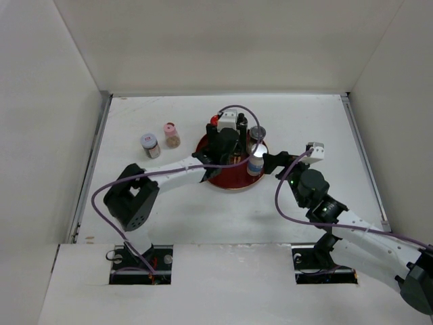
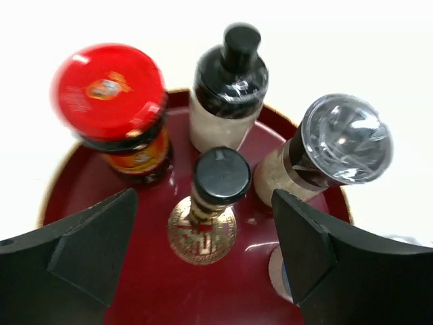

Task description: Organize the condiment bottles

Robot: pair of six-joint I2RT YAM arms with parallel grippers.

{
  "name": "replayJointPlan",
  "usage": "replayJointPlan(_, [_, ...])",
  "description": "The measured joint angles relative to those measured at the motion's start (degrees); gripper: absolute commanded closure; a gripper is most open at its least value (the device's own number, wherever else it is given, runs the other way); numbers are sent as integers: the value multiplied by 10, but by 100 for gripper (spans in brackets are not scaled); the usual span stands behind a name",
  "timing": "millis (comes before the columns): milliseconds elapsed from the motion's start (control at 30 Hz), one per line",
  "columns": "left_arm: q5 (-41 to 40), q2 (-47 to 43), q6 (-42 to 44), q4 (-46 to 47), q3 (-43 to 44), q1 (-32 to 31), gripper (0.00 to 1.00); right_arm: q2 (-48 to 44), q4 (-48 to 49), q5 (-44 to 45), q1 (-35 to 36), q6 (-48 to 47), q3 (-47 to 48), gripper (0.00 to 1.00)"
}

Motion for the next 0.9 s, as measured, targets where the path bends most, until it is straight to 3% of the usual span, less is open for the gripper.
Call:
replayJointPlan(100, [-11,-66,1,7,-35,5,21,0,0,0,0,0,0,15])
replayJointPlan(200, [-21,-125,1,14,-62,33,22,2,0,0,0,-1,0,48])
replayJointPlan(267, [-27,-149,1,15,-72,66,23,7,0,0,0,0,0,62])
replayJointPlan(333, [-35,-158,1,11,-76,108,23,14,0,0,0,0,0,63])
replayJointPlan(433, [-41,-154,1,-6,-80,171,30,19,0,0,1,0,0,51])
replayJointPlan(567, [-42,-133,0,-23,-81,239,31,19,0,0,1,0,0,43])
replayJointPlan(900, [-14,-42,0,-49,-52,273,31,35,0,-1,2,0,0,38])
